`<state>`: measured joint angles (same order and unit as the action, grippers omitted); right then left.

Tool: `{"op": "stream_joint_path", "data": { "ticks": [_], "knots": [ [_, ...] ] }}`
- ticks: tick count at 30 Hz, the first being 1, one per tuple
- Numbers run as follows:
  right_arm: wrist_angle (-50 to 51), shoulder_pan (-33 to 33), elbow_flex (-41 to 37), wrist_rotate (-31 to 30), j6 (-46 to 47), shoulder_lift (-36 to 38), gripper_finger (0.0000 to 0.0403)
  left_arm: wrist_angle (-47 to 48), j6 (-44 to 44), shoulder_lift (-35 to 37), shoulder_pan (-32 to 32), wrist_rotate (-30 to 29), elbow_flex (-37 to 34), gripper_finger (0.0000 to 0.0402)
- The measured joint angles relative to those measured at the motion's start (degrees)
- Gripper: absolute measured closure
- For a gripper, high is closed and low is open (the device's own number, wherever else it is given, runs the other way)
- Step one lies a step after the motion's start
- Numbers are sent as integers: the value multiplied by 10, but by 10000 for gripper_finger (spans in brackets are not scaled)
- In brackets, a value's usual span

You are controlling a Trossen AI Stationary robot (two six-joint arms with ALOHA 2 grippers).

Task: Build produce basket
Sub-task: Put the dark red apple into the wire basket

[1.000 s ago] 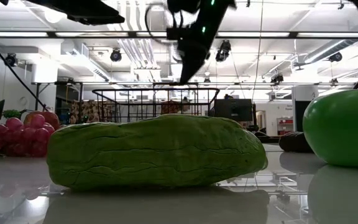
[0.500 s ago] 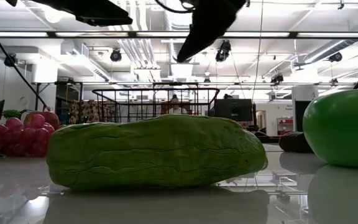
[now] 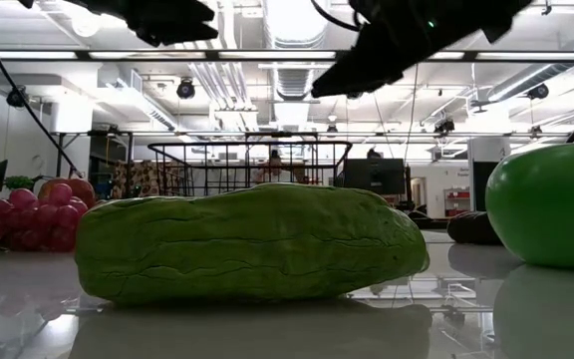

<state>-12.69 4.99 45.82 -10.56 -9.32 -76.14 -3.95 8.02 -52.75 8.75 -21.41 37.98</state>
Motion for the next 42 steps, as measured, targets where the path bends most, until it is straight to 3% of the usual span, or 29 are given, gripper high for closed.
{"op": "stream_joint_path", "data": {
  "ticks": [10,20,23,33,42],
  "knots": [
    [-130,0,-98,1,-21,38,188,2,-95,-32,23,3,4,70],
    [-138,0,-117,5,-24,41,188,24,-206,-59,56,2,22,70],
    [-137,2,-123,5,-30,42,188,95,-257,-57,56,-12,43,70],
    [-137,1,-132,5,-44,44,188,478,-443,-59,9,-128,205,70],
    [-127,2,-132,5,-38,45,188,715,-607,-62,-108,-121,206,70]
  ]
}}
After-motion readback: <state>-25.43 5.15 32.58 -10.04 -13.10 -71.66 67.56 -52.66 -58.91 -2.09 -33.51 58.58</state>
